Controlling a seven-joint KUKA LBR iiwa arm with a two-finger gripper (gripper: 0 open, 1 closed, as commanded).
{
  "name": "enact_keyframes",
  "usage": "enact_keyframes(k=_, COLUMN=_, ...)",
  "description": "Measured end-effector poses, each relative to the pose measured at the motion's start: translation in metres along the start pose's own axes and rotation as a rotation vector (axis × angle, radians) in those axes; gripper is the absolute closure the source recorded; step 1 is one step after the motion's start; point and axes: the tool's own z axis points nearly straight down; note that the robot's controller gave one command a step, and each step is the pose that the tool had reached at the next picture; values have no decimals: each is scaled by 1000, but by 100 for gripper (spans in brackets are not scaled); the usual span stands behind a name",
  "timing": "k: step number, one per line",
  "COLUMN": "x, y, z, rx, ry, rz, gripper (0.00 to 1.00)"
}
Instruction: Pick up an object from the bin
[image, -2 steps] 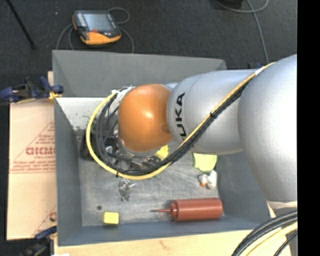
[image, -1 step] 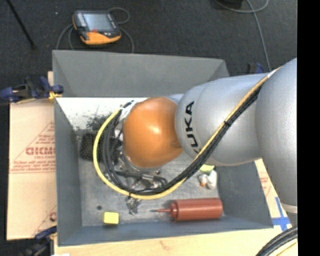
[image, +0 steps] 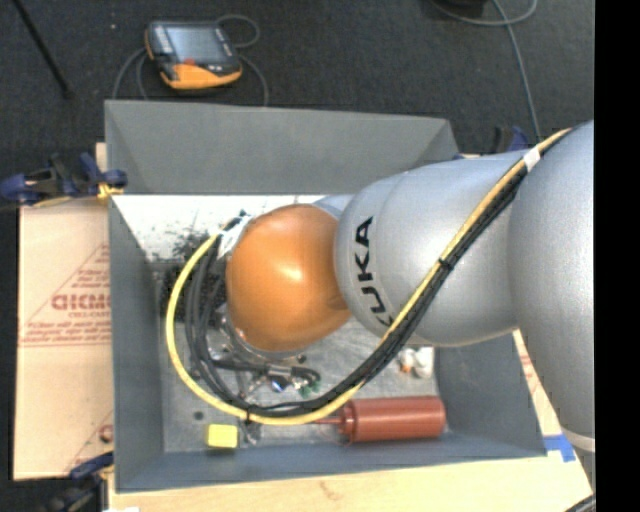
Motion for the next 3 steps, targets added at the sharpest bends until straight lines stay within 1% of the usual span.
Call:
enact_keyframes(k=1, x=5, y=-3, z=63, rx=1, ry=-6, rz=-96, gripper=0)
enact_keyframes(k=2, x=9, y=-12, z=91, rx=1, ry=-1, rz=-260, gripper=100)
enact_keyframes(k=3, x=9, y=-12, z=91, rx=1, ry=0, rz=-257, gripper=100)
